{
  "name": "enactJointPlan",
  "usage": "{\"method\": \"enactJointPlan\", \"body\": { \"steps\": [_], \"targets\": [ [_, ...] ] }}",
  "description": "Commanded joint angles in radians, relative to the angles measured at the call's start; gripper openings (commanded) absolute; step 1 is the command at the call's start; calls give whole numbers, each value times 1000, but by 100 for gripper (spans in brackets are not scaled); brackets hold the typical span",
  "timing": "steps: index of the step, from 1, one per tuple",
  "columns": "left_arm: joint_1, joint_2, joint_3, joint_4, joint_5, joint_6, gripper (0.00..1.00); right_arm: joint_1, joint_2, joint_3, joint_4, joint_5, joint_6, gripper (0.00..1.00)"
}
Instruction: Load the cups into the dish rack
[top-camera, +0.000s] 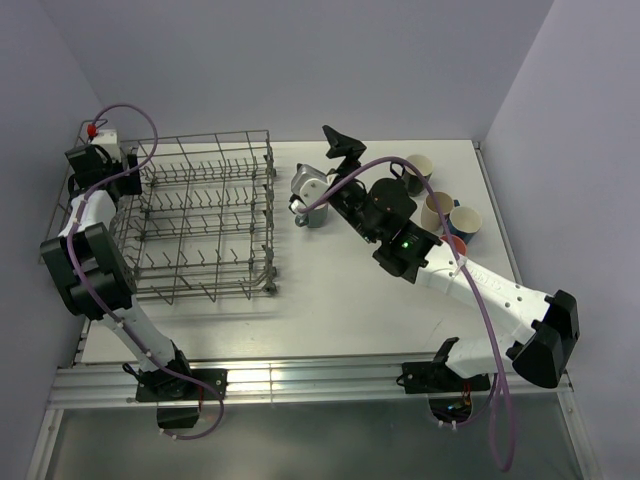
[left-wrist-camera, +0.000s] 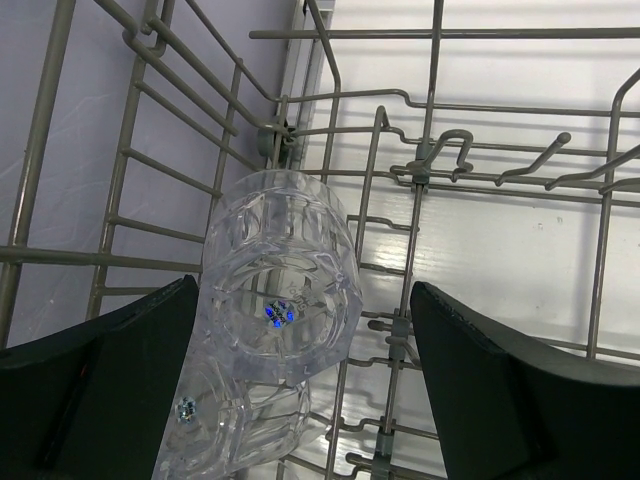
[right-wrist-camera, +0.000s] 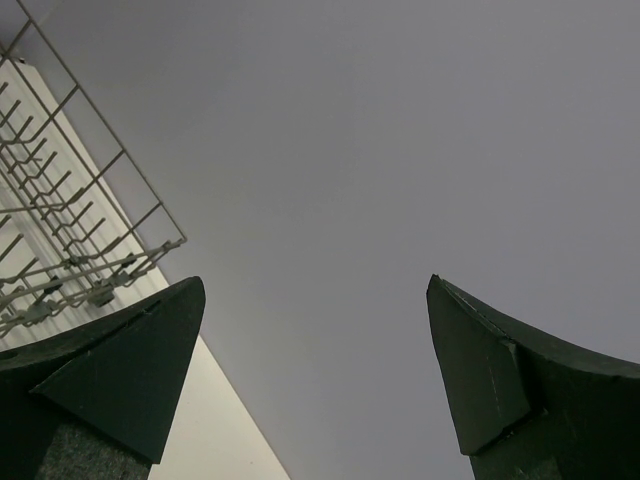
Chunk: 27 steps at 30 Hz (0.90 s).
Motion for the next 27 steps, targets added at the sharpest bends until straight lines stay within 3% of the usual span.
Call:
{"method": "enactJointPlan", "body": {
  "steps": [1, 10, 27],
  "targets": [
    [-3, -7, 21, 7, 16, -10, 95, -2, -22, 6, 28, 11, -4, 100],
    [-5, 5, -8, 34, -10, 27, 92, -1, 1, 35, 16, 13, 4, 100],
    [-2, 108, 148, -48, -13, -31, 54, -1, 4, 31, 11, 11, -7, 100]
  ]
}}
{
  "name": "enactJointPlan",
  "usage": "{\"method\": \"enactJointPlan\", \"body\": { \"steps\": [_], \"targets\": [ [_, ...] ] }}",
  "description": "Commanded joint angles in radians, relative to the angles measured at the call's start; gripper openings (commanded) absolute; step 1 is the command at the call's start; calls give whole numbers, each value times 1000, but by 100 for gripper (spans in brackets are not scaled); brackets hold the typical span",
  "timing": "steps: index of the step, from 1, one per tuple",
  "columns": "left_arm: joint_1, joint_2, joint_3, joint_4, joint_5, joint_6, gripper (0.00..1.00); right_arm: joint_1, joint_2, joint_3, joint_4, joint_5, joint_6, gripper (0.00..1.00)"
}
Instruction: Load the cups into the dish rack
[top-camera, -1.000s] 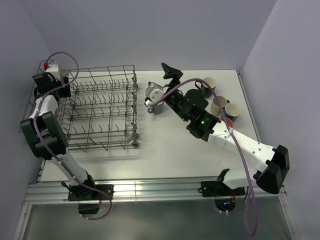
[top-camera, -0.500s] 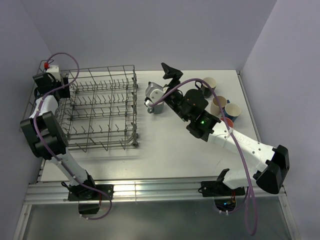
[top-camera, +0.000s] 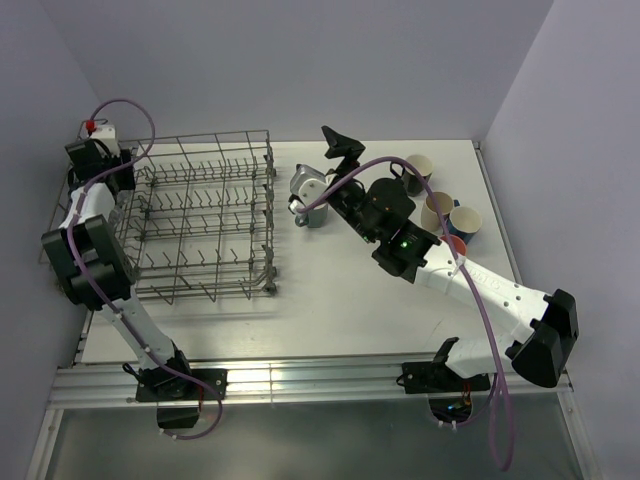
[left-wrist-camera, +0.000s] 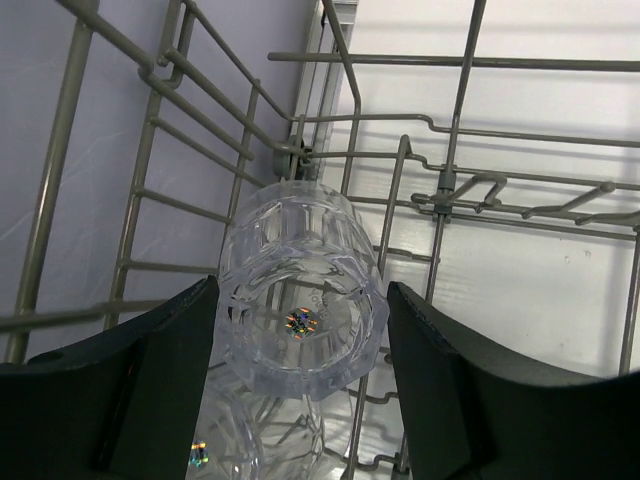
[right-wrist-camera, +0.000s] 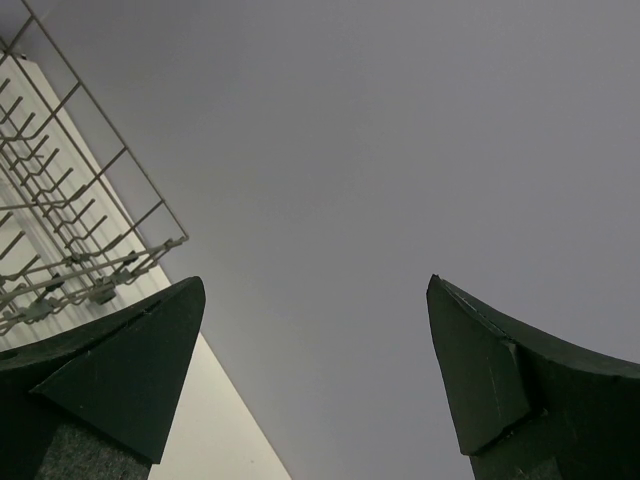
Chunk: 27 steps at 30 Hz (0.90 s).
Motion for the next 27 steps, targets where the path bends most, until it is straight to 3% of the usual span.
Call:
{"method": "enactJointPlan", "body": {
  "steps": [1, 10, 16, 27],
  "targets": [
    [-3, 33, 68, -42, 17, -37, 50, -2, -1, 30, 12, 11, -4, 100],
    [23, 86, 169, -131, 98, -111, 22, -2, -3, 24, 9, 10, -6, 99],
    [34, 89, 178, -156, 137, -164, 12, -2, -1, 26, 6, 10, -3, 98],
    [56, 72, 201, -168, 170, -217, 4, -2, -3, 18, 3, 5, 1, 96]
  ]
}}
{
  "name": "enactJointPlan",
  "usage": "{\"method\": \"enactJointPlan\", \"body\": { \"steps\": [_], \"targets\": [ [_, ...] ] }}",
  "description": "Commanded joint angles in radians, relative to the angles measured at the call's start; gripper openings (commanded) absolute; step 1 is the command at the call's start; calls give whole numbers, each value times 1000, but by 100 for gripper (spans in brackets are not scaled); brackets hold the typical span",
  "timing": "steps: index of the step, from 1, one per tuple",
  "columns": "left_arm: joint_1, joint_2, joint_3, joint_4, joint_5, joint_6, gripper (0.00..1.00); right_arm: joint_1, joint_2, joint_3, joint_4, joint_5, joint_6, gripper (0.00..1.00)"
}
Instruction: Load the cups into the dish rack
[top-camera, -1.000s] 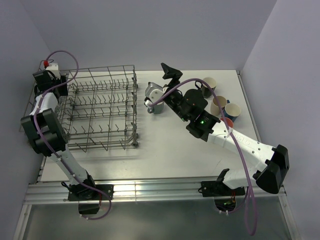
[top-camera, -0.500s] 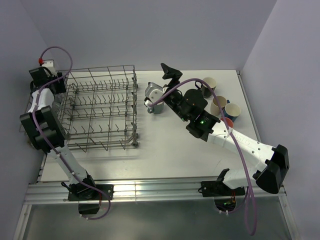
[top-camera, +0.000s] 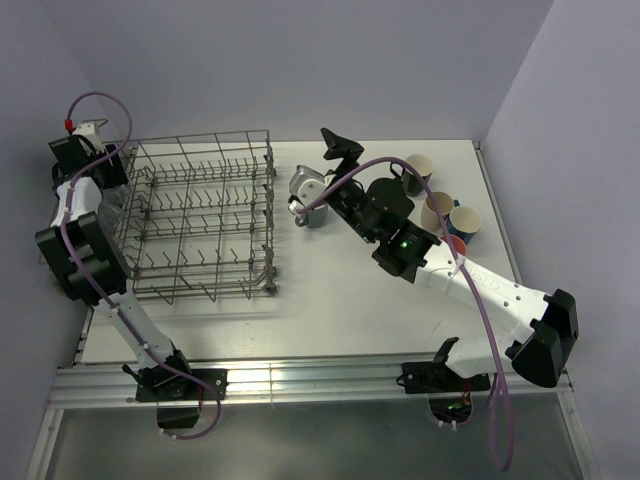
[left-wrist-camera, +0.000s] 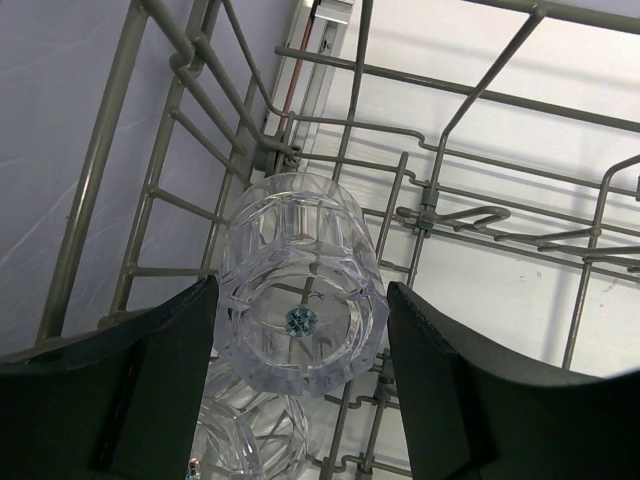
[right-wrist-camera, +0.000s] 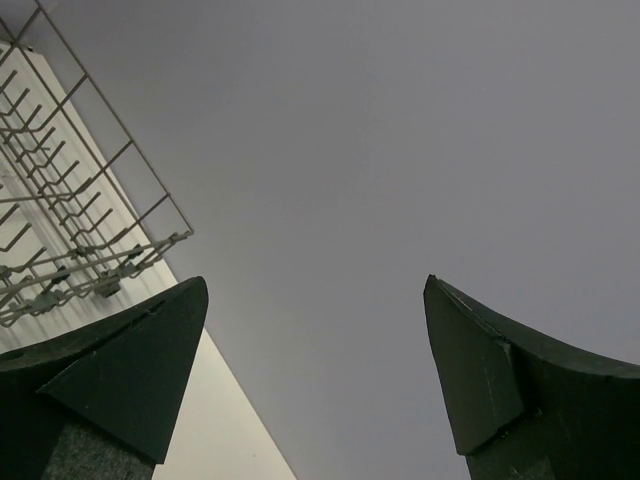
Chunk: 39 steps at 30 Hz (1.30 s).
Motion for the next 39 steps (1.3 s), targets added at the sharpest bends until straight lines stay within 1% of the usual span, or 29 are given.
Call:
{"method": "enactJointPlan", "body": {
  "steps": [1, 4, 8, 9, 13, 16, 17, 20, 21, 23, 26, 28, 29, 32, 35, 36, 37, 39],
  "targets": [
    [-1, 7, 62, -46, 69, -57, 3, -2, -5, 18, 21, 5, 4, 96],
    [-1, 23, 97, -80, 75, -67, 0, -4, -5, 21, 19, 5, 4, 96],
    [-1, 18, 97, -88, 88, -67, 0, -4, -10, 15, 18, 5, 2, 96],
    [-2, 18, 99, -92, 91, -103, 0, -2, -11, 12, 19, 5, 1, 96],
    [-1, 36, 120, -126, 82, -113, 0, -2, -11, 11, 21, 2, 2, 96],
    [-1, 53, 136, -144, 63, -116, 8, -2, -10, 11, 22, 2, 4, 96],
    [-2, 55, 133, -143, 56, -114, 12, -2, -10, 11, 22, 2, 4, 96],
    [-2, 53, 108, -114, 34, -113, 17, -2, -10, 11, 19, 2, 4, 96],
    [-1, 58, 108, -109, 28, -110, 20, -2, -10, 7, 19, 2, 4, 96],
    [-2, 67, 113, -104, 8, -111, 22, -2, -10, 7, 19, 2, 4, 96],
    [-2, 89, 133, -112, -9, -113, 28, -2, -8, 7, 19, -1, 2, 95],
    [-2, 99, 136, -111, -12, -109, 37, -2, -5, 12, 13, -1, 4, 95],
    [-2, 101, 134, -103, -20, -106, 46, -2, -5, 12, 13, -1, 4, 95],
    [-4, 102, 128, -91, -32, -102, 57, -2, -5, 11, 13, -1, 2, 95],
    [-7, 98, 113, -80, -47, -93, 63, -2, -5, 11, 10, -4, 2, 95],
    [-12, 90, 108, -71, -58, -87, 71, -2, -6, 11, 9, -4, 2, 95],
    [-13, 84, 93, -63, -63, -86, 73, -1, -6, 11, 6, -6, 2, 95],
    [-25, 57, 68, -33, -76, -35, 77, -2, -8, 11, 4, -4, 4, 95]
  ]
}}
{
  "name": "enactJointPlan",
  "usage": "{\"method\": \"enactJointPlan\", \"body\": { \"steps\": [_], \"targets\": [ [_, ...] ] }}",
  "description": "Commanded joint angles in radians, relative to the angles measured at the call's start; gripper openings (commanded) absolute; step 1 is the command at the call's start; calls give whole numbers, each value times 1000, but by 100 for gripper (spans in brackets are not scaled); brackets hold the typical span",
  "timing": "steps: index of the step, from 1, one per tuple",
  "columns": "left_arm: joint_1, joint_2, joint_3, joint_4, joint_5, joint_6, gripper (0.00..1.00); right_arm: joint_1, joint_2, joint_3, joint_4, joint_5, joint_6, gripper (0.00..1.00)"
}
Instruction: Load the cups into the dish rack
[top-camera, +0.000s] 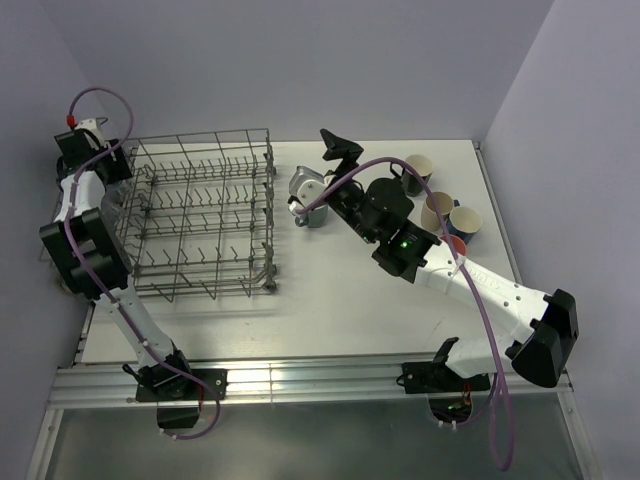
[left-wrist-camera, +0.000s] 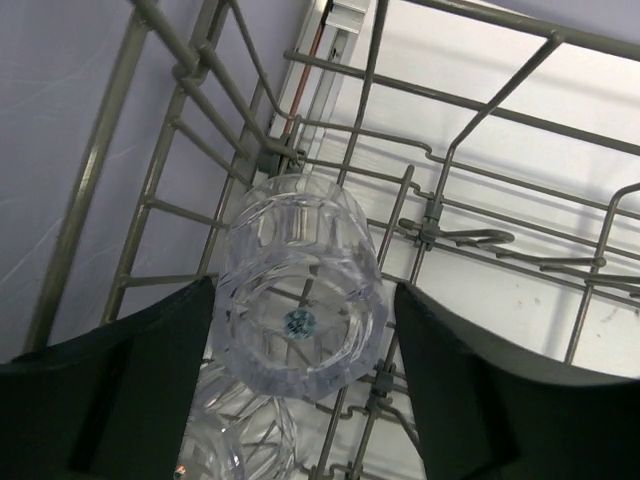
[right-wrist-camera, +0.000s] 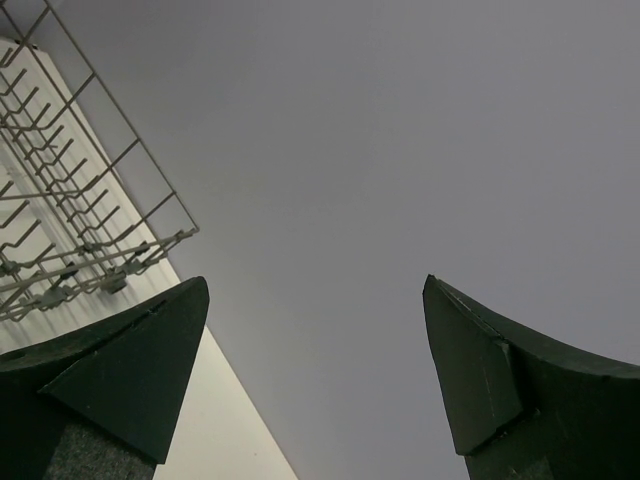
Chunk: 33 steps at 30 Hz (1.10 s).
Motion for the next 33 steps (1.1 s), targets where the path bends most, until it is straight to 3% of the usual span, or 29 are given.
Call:
{"method": "enactJointPlan", "body": {
  "steps": [1, 2, 4, 15, 33],
  "targets": [
    [-14, -14, -60, 50, -43, 28, 81, -2, -10, 11, 11, 0, 3, 95],
    [-23, -34, -74, 67, -60, 43, 94, -2, -11, 9, 9, -2, 3, 95],
    [-33, -53, -112, 107, -100, 62, 97, -2, -14, 6, 11, -3, 5, 95],
    [-76, -132, -189, 215, -195, 126, 96, -2, -26, -12, 12, -8, 2, 95],
    [-77, 4, 72, -27, -143, 108, 44, -8, -31, -14, 31, -13, -18, 94]
  ]
}}
